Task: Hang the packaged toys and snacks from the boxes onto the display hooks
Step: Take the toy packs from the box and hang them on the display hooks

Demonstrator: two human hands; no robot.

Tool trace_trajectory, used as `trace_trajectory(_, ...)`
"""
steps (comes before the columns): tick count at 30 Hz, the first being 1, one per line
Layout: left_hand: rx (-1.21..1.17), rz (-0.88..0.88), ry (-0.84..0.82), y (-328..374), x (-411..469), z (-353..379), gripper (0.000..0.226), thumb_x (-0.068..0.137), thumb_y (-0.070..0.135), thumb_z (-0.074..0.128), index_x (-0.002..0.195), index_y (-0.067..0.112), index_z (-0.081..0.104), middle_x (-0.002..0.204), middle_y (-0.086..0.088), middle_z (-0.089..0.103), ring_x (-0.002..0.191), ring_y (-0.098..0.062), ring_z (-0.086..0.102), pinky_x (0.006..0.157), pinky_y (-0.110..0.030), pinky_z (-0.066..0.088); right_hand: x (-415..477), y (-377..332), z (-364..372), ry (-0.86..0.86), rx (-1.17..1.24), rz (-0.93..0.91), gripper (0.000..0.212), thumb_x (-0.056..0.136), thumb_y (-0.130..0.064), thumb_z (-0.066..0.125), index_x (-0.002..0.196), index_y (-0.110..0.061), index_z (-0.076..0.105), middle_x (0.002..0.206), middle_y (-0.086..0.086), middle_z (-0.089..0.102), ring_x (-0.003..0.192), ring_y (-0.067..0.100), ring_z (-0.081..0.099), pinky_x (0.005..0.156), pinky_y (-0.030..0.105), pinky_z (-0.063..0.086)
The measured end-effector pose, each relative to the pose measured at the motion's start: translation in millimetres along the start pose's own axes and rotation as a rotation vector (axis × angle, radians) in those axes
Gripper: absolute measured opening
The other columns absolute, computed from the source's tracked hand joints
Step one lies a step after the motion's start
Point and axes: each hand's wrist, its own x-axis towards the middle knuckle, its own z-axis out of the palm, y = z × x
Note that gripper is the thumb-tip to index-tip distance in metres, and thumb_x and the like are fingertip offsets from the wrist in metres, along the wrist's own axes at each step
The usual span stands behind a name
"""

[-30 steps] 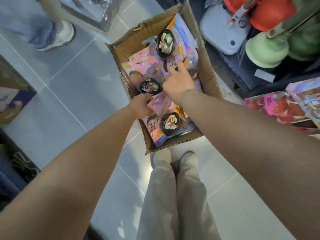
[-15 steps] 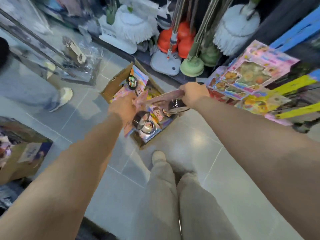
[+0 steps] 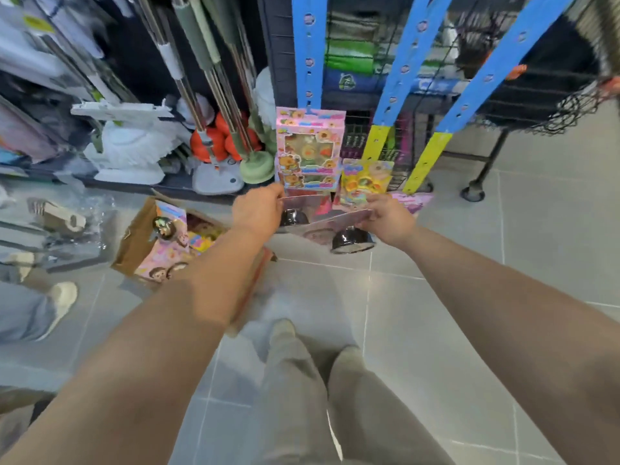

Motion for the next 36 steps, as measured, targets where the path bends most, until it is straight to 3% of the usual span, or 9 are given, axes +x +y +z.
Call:
trace_trajectory(3,-0.083,0.073,0.038,44,14,16,0.018,0.091,0.016,0.049,0.102,0.016,0.063,0.104,-0.016,0.068,0.1,-0.037,0.06,0.083,-0.038,0.044,-1,48,-18,0.066,0.074,0.089,0.025,0.082,-0.012,0.07,0.105,-0.002,0.071,0.132,0.018,0.052,0.127,0.027,0.047,0.104,0.034,0.038)
trace_trajectory(9,-0.415,0.172,-0.144,103,61,51,0.01,0.089,0.009,0.055,0.091,0.004,0.063,0.089,-0.01,0.064,0.089,-0.027,0.058,0.068,-0.027,0.036,10,104,-34,0.119,0.291,0.268,0.016,0.082,-0.006,0.069,0.097,0.001,0.072,0.072,0.002,0.056,0.078,0.017,0.049,0.065,0.025,0.037)
trace_trajectory(12,-0.446,0.223,-0.223,124,93,72,0.01,0.09,0.01,0.055,0.089,0.004,0.062,0.088,-0.012,0.063,0.081,-0.021,0.053,0.066,-0.027,0.034,25,127,-32,0.148,0.336,0.354,0.014,0.082,-0.008,0.069,0.087,0.005,0.069,0.077,0.015,0.058,0.077,0.02,0.048,0.069,0.028,0.038)
trace_trajectory(17,-0.428,0.186,-0.26,153,137,122,0.013,0.09,0.007,0.054,0.091,0.0,0.064,0.095,-0.019,0.066,0.087,-0.027,0.06,0.073,-0.03,0.042,47,167,-18,0.164,0.383,0.44,0.032,0.085,-0.011,0.066,0.056,-0.018,0.054,0.059,0.0,0.046,0.07,0.017,0.046,0.052,0.015,0.03)
trace_trajectory(19,-0.41,0.135,-0.262,162,150,142,0.015,0.09,0.006,0.05,0.094,0.002,0.064,0.095,-0.02,0.067,0.087,-0.03,0.061,0.072,-0.031,0.045,54,183,-17,0.193,0.431,0.475,0.031,0.084,-0.01,0.067,0.056,-0.011,0.055,0.057,0.004,0.046,0.064,0.017,0.044,0.052,0.015,0.031)
trace_trajectory(22,-0.36,0.028,-0.24,167,172,164,0.026,0.091,0.01,0.045,0.112,0.01,0.06,0.108,-0.018,0.066,0.098,-0.033,0.062,0.084,-0.04,0.051,67,207,-16,0.223,0.498,0.511,0.019,0.083,-0.01,0.067,0.079,0.008,0.064,0.07,0.013,0.051,0.07,0.019,0.045,0.057,0.027,0.034)
trace_trajectory(28,-0.298,-0.156,-0.153,169,217,176,0.046,0.093,0.011,0.04,0.139,0.017,0.036,0.118,-0.02,0.061,0.108,-0.037,0.056,0.088,-0.041,0.046,108,224,-19,0.185,0.513,0.452,0.005,0.084,-0.008,0.065,0.082,-0.003,0.065,0.07,0.007,0.051,0.076,0.018,0.046,0.068,0.023,0.033)
trace_trajectory(33,-0.373,-0.125,0.1,166,239,177,0.042,0.09,0.013,0.04,0.131,0.016,0.045,0.096,-0.019,0.068,0.092,-0.038,0.06,0.084,-0.047,0.049,143,220,-24,0.147,0.518,0.391,0.014,0.085,-0.01,0.066,0.078,0.002,0.062,0.079,0.018,0.058,0.076,0.018,0.046,0.062,0.027,0.034)
trace_trajectory(36,-0.337,-0.042,0.199,161,246,183,0.031,0.091,0.016,0.043,0.119,0.014,0.057,0.084,-0.02,0.068,0.08,-0.038,0.061,0.075,-0.045,0.05,157,218,-29,0.083,0.45,0.37,0.017,0.088,-0.016,0.063,0.077,-0.002,0.063,0.074,0.012,0.058,0.077,0.018,0.047,0.054,0.012,0.031)
